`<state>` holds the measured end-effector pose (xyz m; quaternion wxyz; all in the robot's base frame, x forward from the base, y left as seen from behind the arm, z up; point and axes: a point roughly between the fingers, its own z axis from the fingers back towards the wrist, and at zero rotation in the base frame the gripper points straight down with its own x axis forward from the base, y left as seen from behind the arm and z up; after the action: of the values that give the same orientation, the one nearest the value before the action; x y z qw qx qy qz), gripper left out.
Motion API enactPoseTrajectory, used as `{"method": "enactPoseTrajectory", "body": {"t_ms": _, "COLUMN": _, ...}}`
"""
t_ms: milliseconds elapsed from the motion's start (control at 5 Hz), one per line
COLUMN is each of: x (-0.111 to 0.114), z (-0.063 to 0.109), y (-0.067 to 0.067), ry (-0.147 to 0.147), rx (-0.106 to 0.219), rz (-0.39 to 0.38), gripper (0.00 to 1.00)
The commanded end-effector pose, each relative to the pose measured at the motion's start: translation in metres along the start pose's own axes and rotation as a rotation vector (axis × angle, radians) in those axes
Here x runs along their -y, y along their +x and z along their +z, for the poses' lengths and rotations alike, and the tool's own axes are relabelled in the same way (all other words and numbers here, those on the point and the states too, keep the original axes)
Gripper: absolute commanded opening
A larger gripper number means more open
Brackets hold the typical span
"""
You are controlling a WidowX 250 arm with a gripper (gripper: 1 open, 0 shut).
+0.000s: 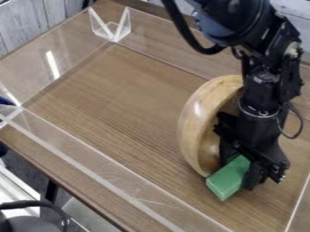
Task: Remove the green block from inside the brown bowl and put it on the table
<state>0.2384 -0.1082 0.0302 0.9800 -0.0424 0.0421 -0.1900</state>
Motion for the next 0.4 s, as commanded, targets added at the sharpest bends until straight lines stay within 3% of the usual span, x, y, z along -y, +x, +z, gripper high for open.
{"method": "enactPoseTrajectory", "body": {"t_ms": 0, "x": -0.0032, "z": 0.0069, "y": 0.0046, "ry": 0.002, "rx": 0.036, "rz": 0.011, "gripper": 0.00}}
{"method": "enactPoseTrajectory", "body": {"t_ms": 200, "x": -0.0048, "z": 0.0059, "y": 0.0034, "ry": 0.001, "rx": 0.033, "rz": 0.019, "gripper": 0.00}}
